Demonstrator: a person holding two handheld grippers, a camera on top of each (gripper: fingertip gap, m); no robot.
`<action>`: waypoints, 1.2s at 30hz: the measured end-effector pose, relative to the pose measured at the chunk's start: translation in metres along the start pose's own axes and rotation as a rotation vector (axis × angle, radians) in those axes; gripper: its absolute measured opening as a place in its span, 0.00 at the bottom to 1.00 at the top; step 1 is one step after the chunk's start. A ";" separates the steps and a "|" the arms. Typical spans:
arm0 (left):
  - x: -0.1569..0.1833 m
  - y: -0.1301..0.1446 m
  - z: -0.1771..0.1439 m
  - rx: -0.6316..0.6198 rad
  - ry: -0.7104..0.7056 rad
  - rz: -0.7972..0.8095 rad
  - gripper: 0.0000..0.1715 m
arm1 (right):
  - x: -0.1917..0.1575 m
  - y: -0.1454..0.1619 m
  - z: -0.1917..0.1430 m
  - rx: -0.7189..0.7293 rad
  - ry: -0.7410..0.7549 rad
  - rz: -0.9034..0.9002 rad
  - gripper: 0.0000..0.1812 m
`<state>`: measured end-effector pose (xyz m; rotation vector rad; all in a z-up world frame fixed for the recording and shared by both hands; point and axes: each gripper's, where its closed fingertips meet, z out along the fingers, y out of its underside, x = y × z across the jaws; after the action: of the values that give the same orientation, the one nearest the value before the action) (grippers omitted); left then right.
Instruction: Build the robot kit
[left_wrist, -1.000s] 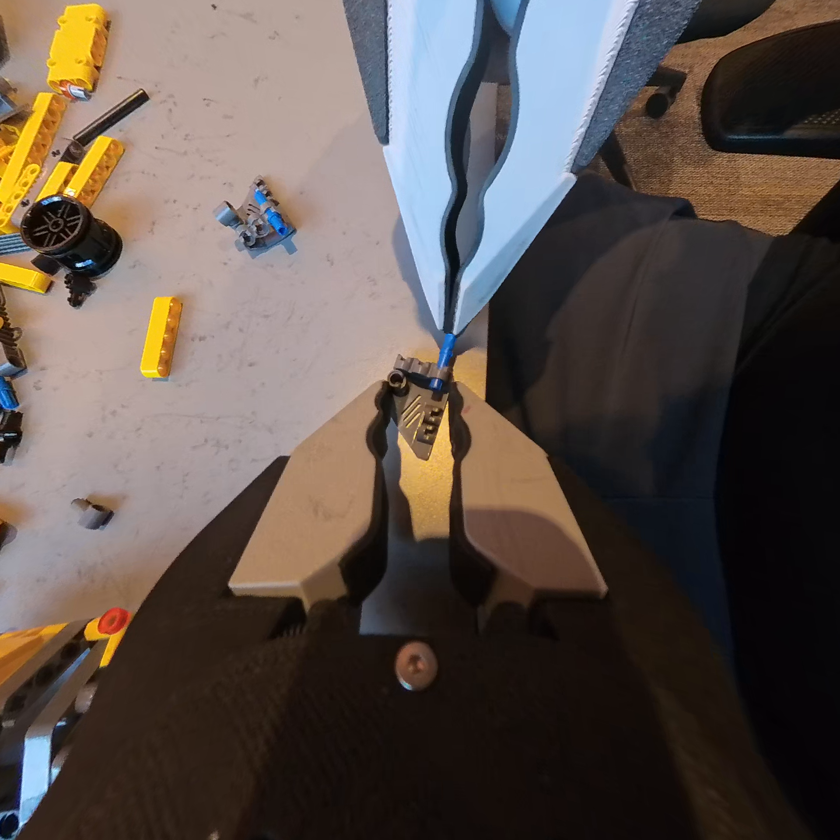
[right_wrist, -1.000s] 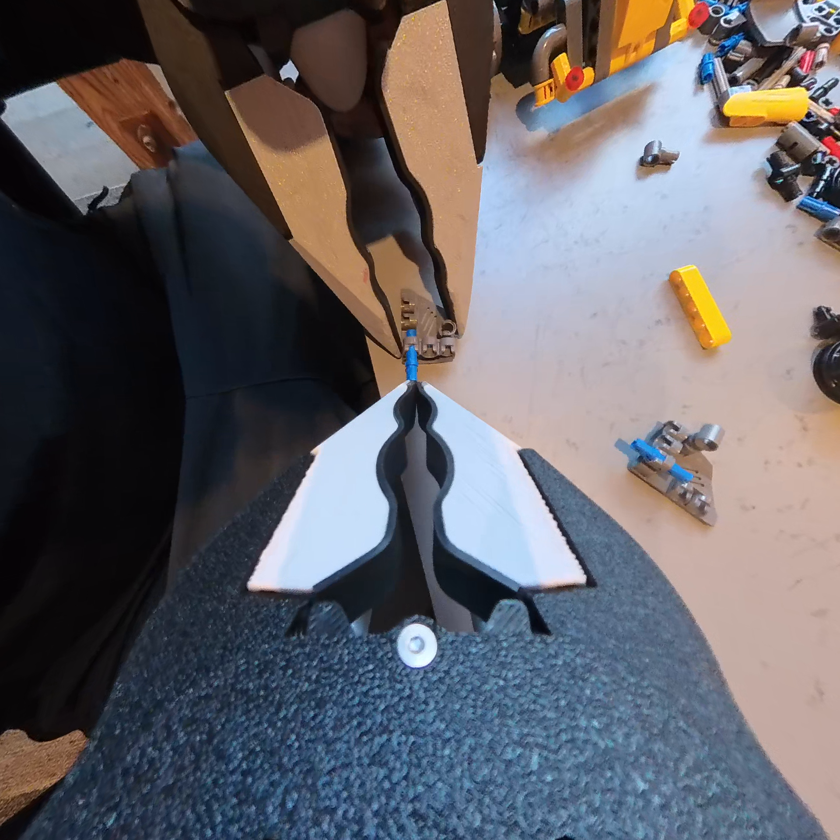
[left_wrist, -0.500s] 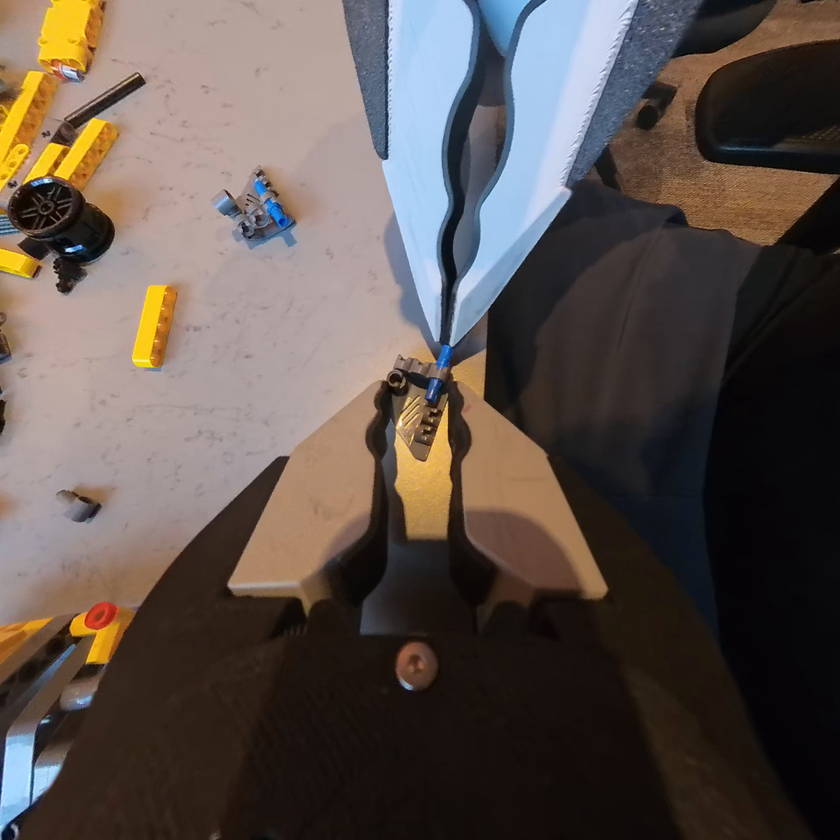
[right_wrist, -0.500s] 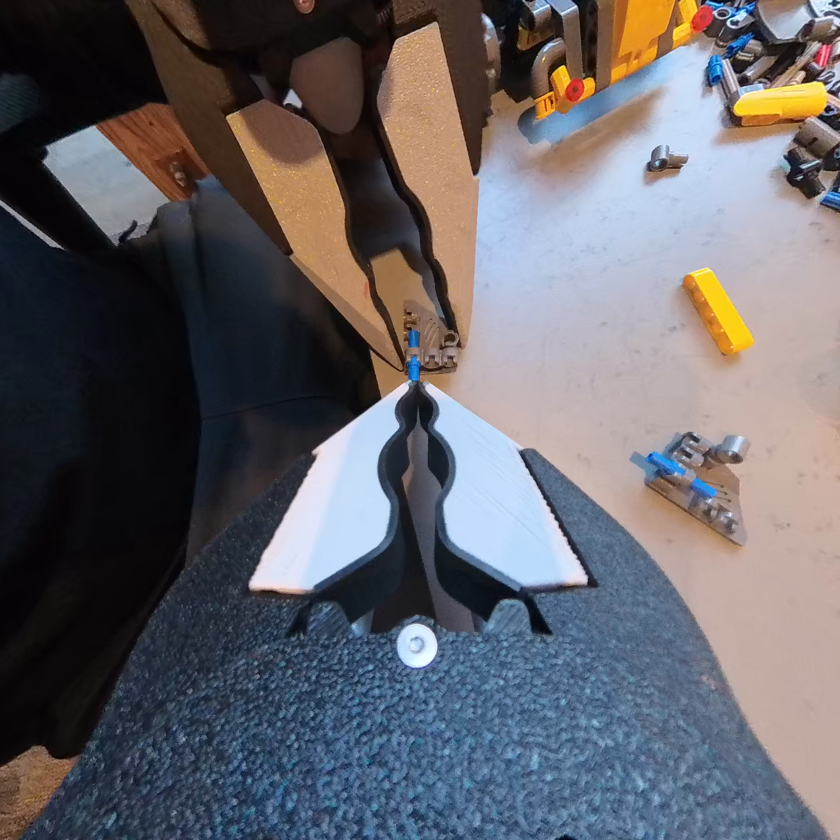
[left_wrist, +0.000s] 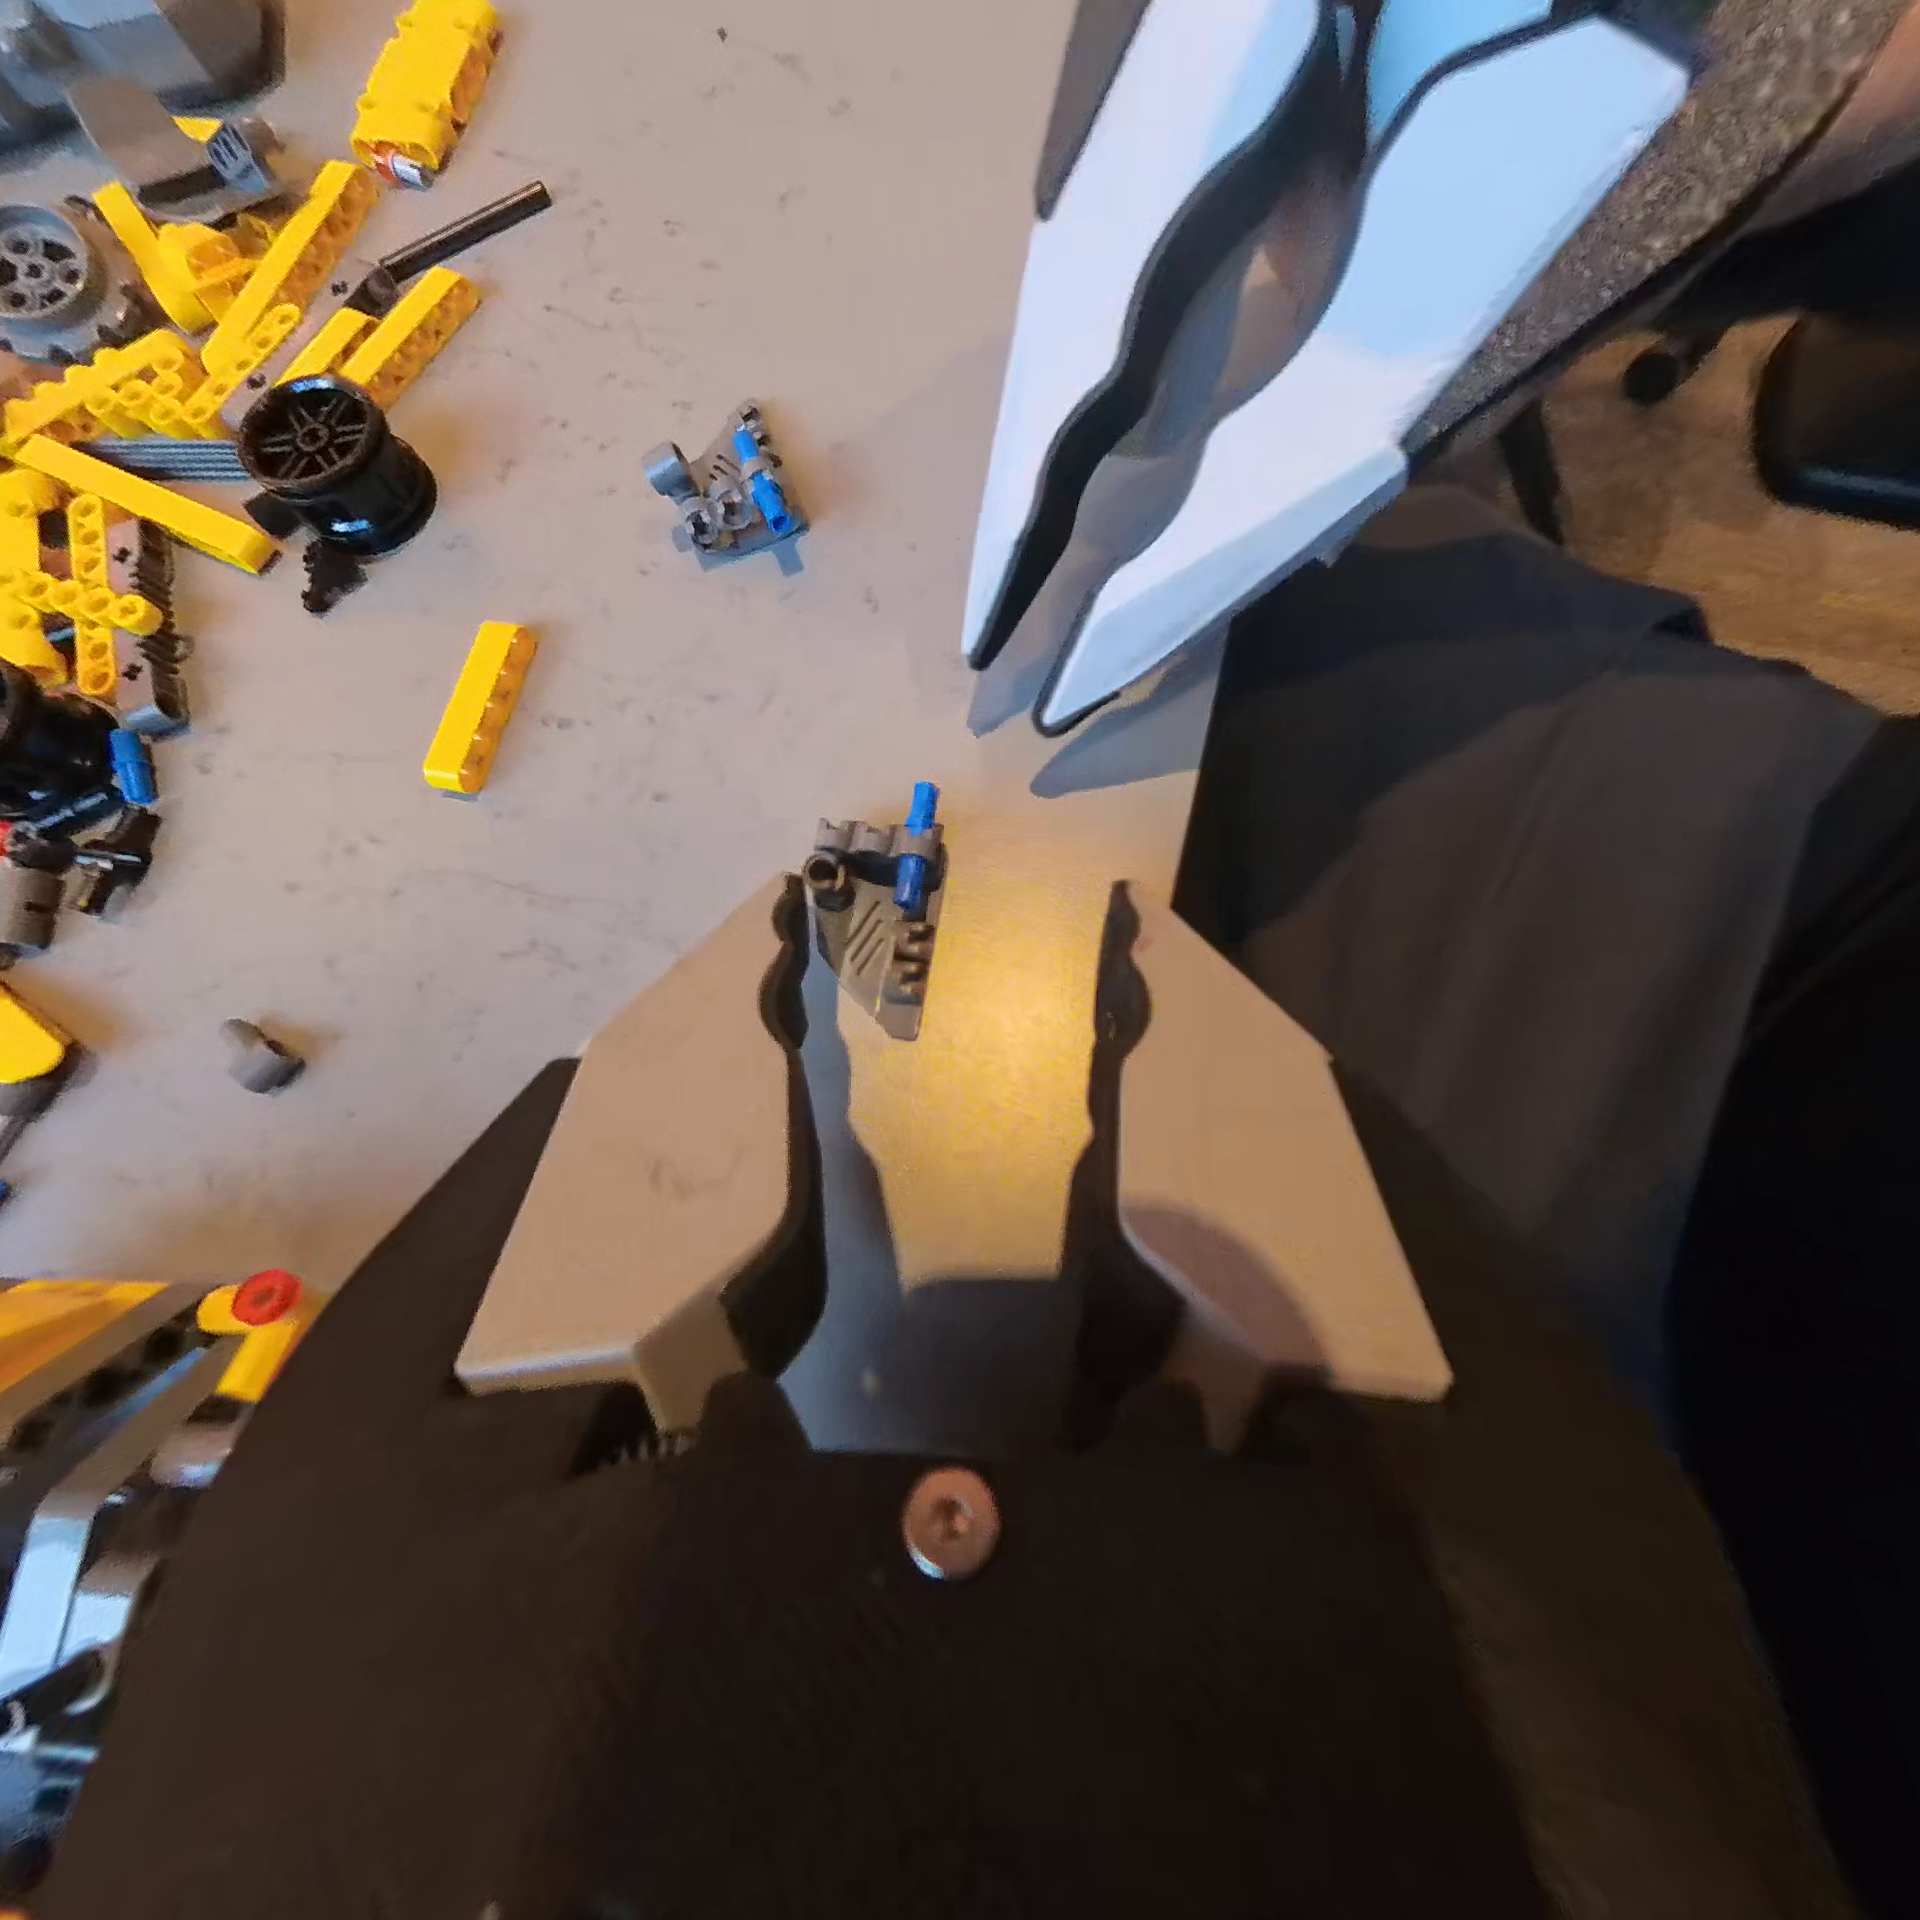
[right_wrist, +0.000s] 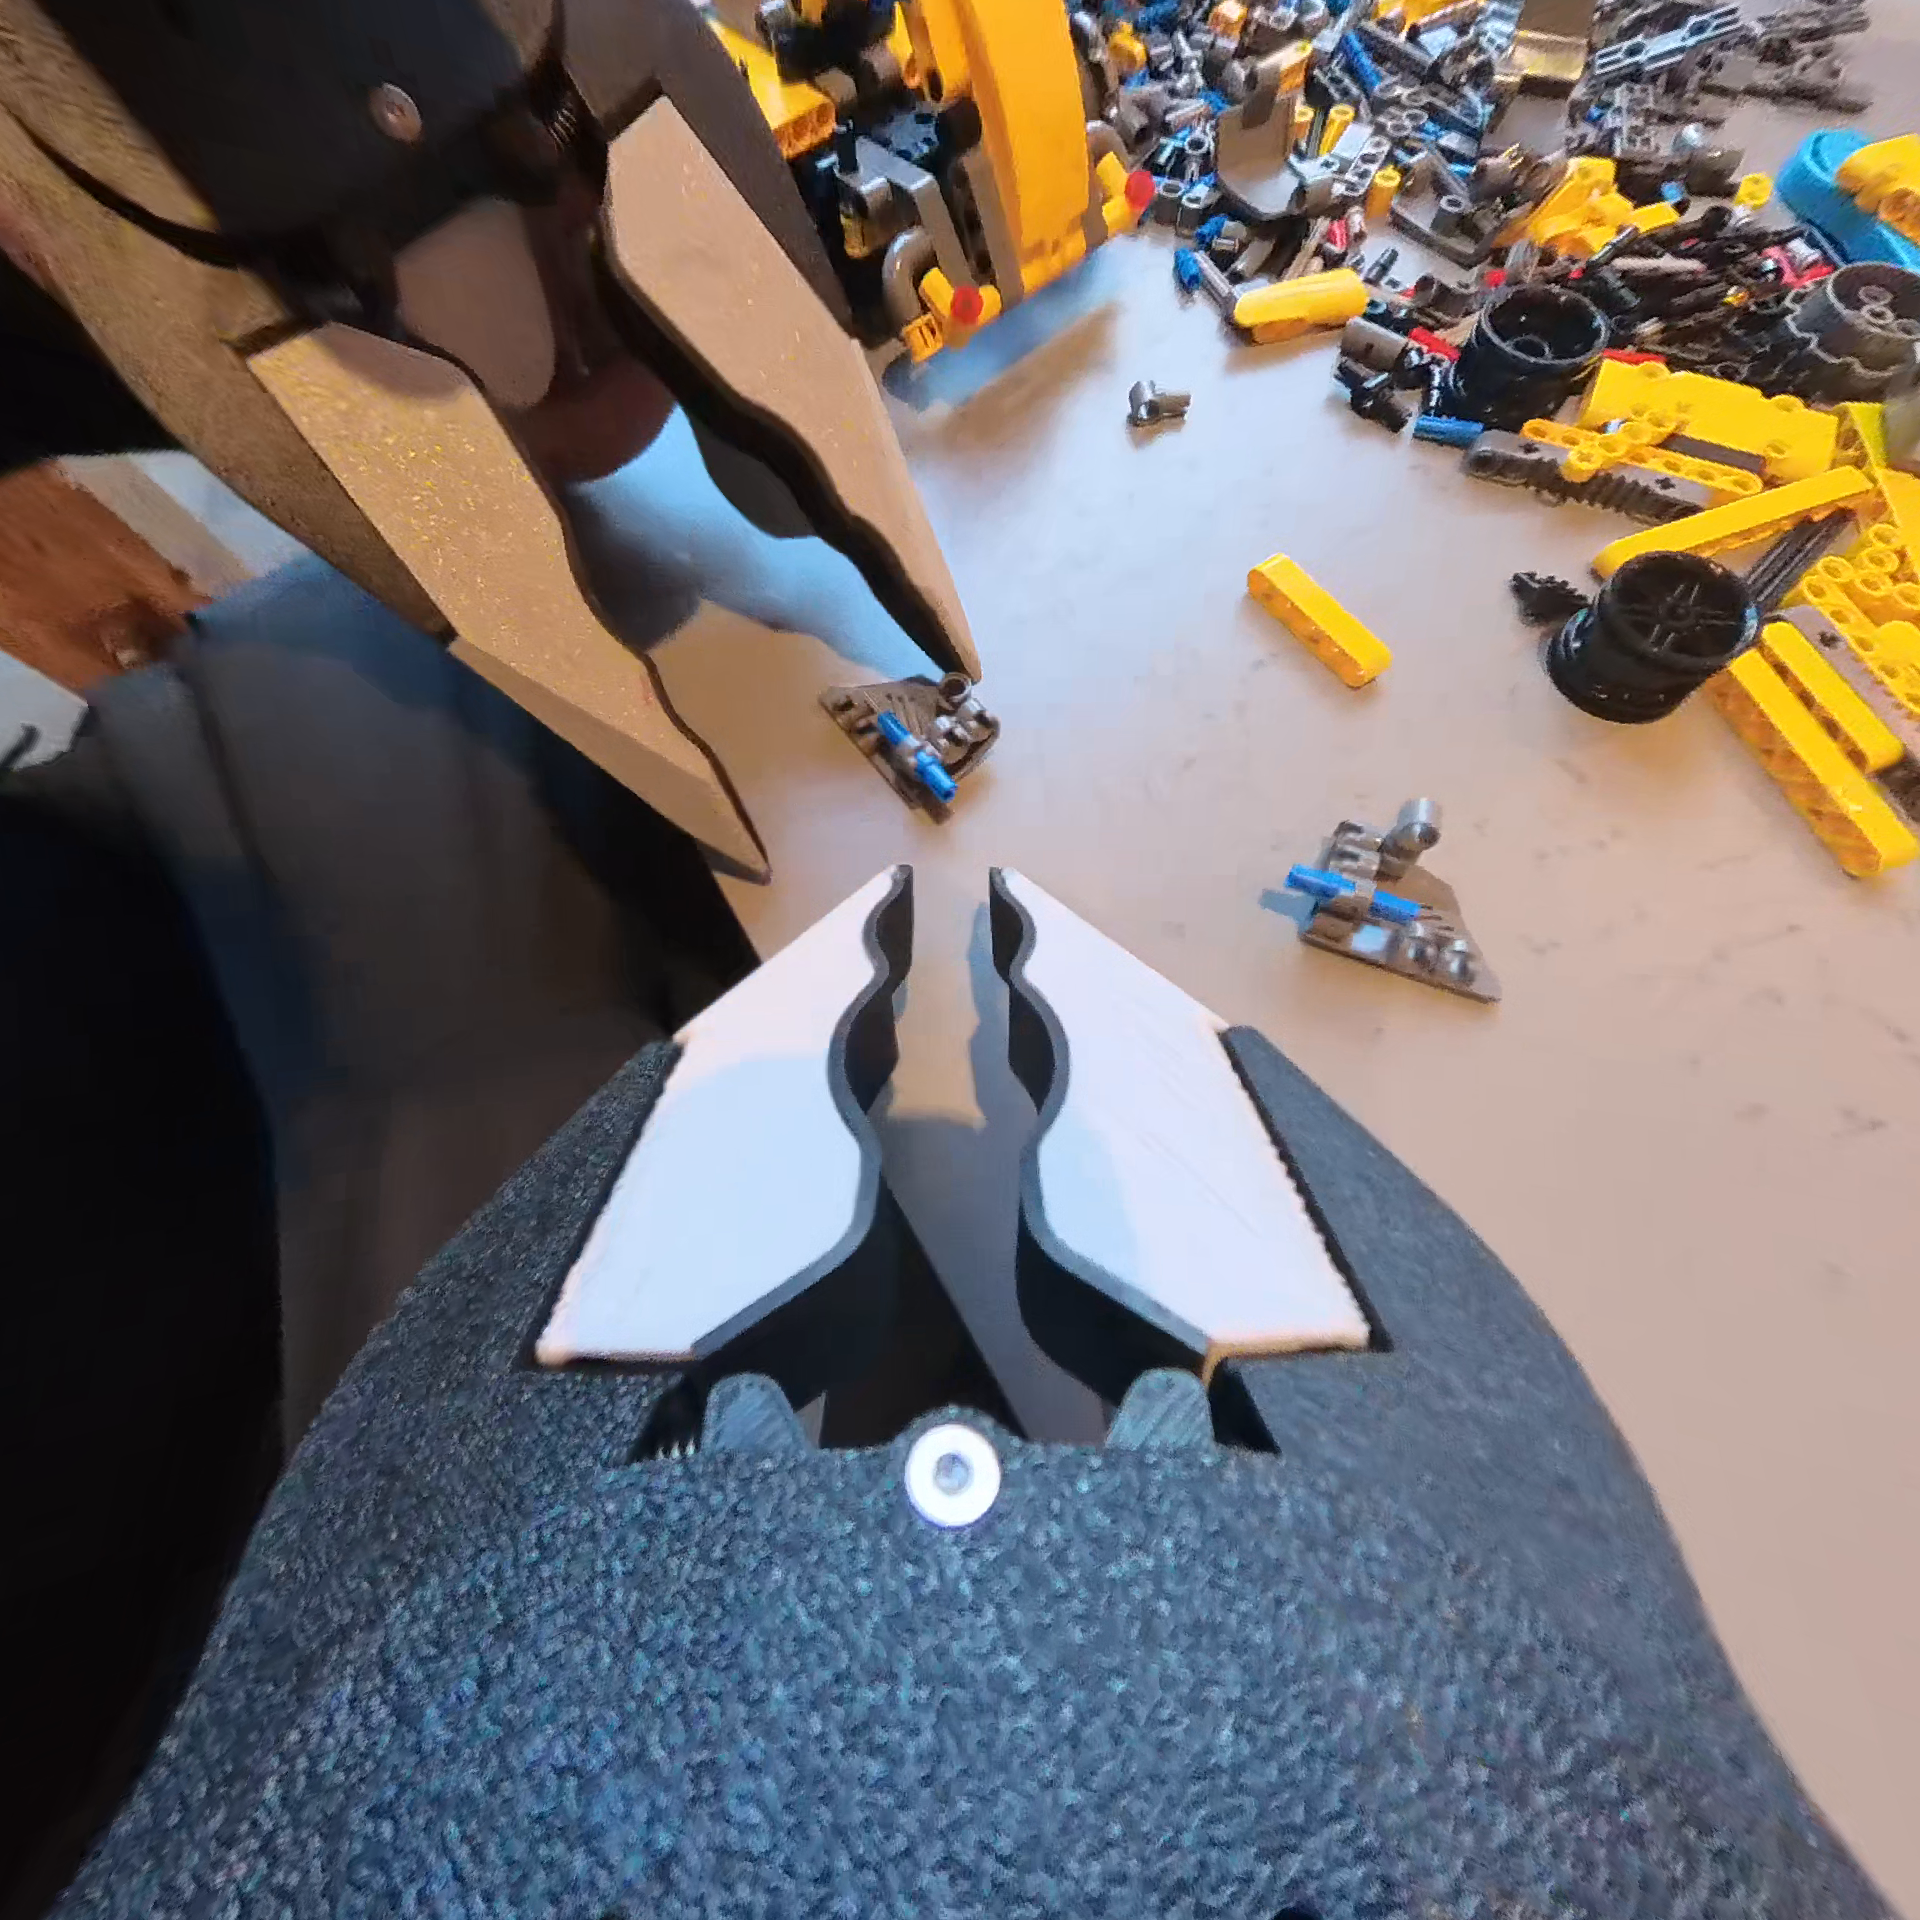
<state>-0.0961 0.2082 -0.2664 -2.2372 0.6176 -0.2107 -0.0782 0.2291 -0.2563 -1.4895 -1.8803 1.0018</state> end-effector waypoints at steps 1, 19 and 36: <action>0.001 -0.001 -0.001 0.011 0.006 -0.019 0.33 | -0.001 0.001 -0.001 0.010 0.001 0.009 0.08; 0.020 0.002 -0.056 0.296 -0.102 -0.115 0.52 | 0.025 -0.029 -0.044 0.335 0.140 0.098 0.11; 0.037 0.022 -0.054 0.330 -0.038 -0.098 0.46 | 0.024 -0.028 -0.002 0.226 0.086 0.116 0.17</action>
<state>-0.0903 0.1416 -0.2482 -1.9482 0.4189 -0.2965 -0.0988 0.2494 -0.2329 -1.4951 -1.5783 1.1436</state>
